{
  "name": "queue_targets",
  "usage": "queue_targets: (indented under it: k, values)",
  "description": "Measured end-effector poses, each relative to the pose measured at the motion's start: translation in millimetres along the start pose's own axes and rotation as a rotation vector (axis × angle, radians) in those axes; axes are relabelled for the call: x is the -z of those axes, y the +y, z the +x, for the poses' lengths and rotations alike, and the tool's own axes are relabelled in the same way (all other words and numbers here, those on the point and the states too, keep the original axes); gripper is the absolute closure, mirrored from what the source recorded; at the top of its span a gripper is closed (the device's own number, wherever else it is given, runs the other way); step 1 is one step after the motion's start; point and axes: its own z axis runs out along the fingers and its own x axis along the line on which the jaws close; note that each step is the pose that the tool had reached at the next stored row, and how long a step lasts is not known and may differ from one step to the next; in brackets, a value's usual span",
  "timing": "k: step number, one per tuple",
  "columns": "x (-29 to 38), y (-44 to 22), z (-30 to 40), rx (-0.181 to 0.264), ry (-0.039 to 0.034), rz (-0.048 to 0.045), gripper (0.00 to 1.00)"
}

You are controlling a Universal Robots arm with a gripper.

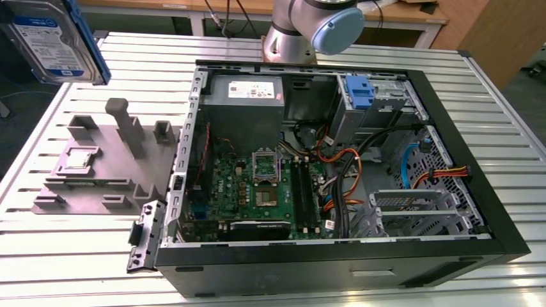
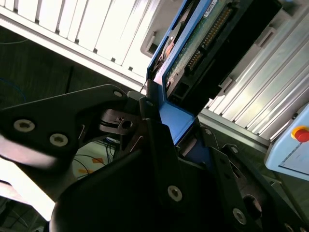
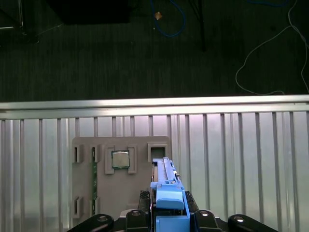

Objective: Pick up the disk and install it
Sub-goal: 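Pick up the disk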

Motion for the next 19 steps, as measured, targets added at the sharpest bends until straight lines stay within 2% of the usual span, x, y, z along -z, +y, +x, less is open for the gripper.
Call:
queue_targets:
  k: [19]
  values:
    - [9.6,0.3,-0.4,0.0,0.0,0.0,0.63]
